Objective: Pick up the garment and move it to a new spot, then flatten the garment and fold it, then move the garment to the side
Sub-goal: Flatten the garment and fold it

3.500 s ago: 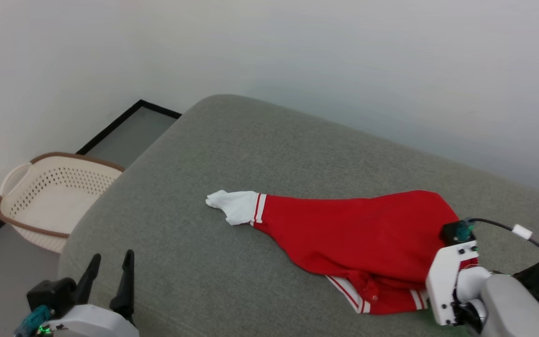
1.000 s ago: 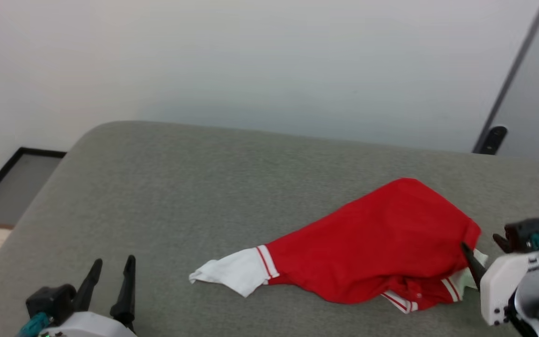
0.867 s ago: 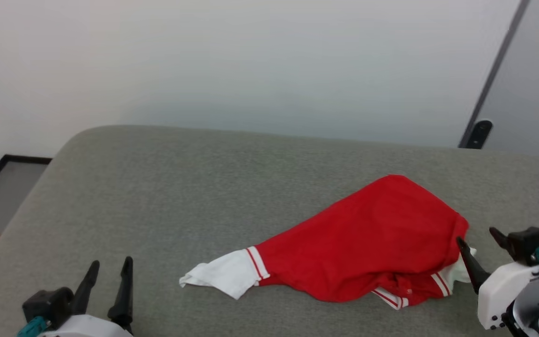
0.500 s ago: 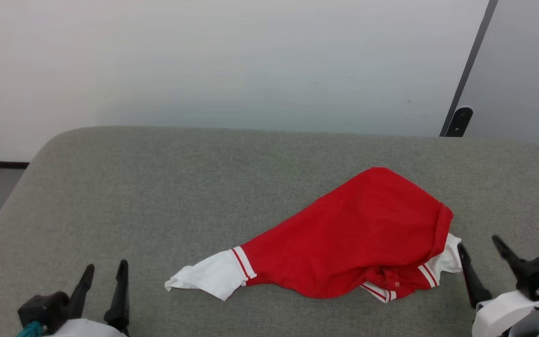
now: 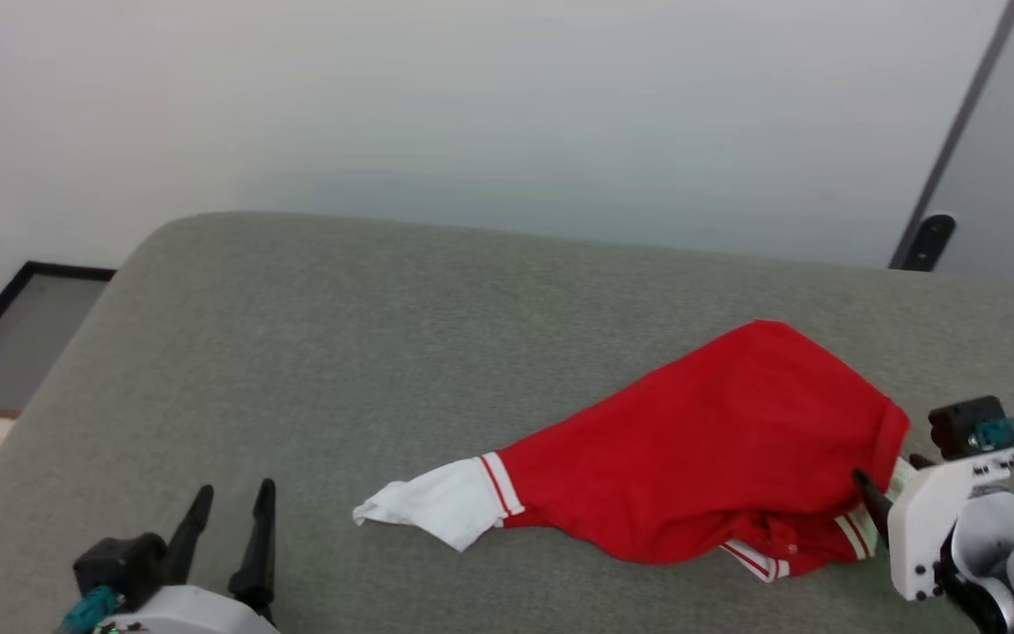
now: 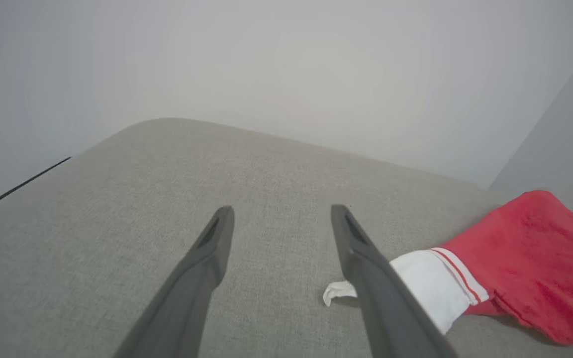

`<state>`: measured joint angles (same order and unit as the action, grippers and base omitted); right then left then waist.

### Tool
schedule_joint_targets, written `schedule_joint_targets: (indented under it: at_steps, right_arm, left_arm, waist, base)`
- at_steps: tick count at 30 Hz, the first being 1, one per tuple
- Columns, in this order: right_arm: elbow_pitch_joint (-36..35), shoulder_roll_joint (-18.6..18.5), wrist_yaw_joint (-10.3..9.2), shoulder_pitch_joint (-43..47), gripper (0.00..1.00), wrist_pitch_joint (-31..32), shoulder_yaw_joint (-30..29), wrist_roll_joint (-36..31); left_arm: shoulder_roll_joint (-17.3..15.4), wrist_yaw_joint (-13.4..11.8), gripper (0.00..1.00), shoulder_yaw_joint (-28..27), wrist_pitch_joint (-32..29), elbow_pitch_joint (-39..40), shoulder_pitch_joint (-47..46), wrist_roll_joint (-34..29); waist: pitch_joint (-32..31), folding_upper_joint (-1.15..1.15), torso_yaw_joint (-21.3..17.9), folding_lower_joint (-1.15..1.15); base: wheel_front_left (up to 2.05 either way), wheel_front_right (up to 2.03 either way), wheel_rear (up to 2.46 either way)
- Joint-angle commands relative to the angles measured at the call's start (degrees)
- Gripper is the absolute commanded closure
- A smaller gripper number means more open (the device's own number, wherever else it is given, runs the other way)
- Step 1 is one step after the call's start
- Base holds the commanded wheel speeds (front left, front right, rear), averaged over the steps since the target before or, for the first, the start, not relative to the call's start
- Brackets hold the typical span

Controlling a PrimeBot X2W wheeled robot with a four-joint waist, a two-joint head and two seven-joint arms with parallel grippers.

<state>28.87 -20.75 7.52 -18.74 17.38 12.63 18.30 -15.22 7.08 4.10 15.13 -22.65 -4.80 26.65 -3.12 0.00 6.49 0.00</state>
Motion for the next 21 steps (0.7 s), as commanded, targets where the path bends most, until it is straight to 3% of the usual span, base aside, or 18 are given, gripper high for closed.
schedule_joint_targets:
  at_steps: [1, 5, 9, 20, 21]
  right_arm:
    - [0.45, 0.05, -0.06, -1.21, 0.0, 1.59, -0.08, 1.08]
    - [2.95, -0.33, -0.06, -3.78, 0.0, 10.84, 1.05, 2.01]
    - [4.82, 0.15, -0.06, -5.86, 0.0, 16.29, 1.01, 1.6]
    - [12.58, 3.09, -0.06, -9.31, 0.0, 23.02, -1.33, -1.82]
    - [13.16, 2.98, -0.06, -9.62, 0.2, 22.81, -1.51, -2.21]
  left_arm:
    - [0.04, 0.22, 0.0, 0.16, 0.02, -0.18, -0.63, -0.2]
    - [0.35, 0.35, 0.0, 1.46, 0.01, -1.19, -1.19, 0.16]
    - [0.5, 0.45, 0.0, 2.49, 0.01, -1.77, -2.01, 0.51]
    - [0.62, 0.45, 0.0, 3.7, 0.01, -2.63, -3.38, 1.48]
    - [0.63, 0.46, 0.0, 3.79, 0.01, -2.71, -3.51, 1.5]
  waist:
    - [-0.02, 0.0, 1.57, 0.0]
    - [0.04, 0.0, 3.49, 0.0]
    - [0.36, 0.0, 5.07, 0.0]
    - [2.22, 0.0, 7.72, 0.0]
    - [2.34, 0.0, 7.87, 0.0]
  base:
    - [0.0, 0.0, 0.0]
    - [0.0, 0.0, 0.0]
    - [0.0, 0.0, 0.0]
    - [0.0, 0.0, 0.0]
    - [0.0, 0.0, 0.0]
